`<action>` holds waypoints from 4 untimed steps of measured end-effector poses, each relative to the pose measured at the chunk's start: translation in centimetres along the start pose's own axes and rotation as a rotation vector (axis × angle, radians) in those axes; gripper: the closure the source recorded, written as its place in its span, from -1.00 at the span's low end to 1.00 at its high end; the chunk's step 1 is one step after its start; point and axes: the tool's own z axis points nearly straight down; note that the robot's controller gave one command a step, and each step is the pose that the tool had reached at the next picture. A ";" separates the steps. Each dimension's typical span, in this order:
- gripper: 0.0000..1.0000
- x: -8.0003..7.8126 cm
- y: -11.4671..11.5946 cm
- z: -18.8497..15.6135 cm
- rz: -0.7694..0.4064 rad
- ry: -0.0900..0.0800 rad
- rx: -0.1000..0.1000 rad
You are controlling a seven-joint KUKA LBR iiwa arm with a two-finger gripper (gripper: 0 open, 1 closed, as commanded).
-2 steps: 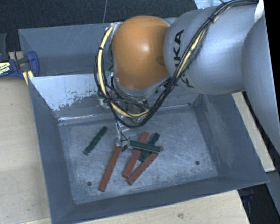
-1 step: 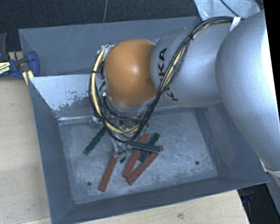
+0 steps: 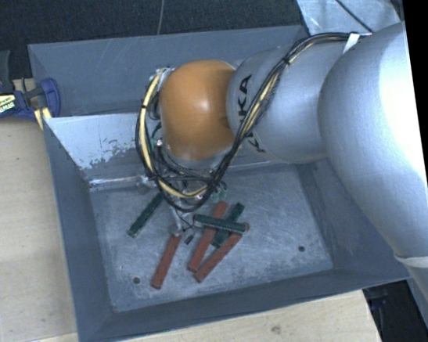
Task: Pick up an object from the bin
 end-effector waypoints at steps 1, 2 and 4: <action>1.00 -1.3 1.6 0.8 0.193 -0.006 -0.001; 1.00 -1.3 1.5 0.8 0.193 -0.006 -0.001; 1.00 -1.4 4.5 -11.3 0.167 0.002 0.000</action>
Offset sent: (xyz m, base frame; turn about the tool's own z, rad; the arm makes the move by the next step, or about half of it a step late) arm 0.0000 0.0000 0.0000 0.0000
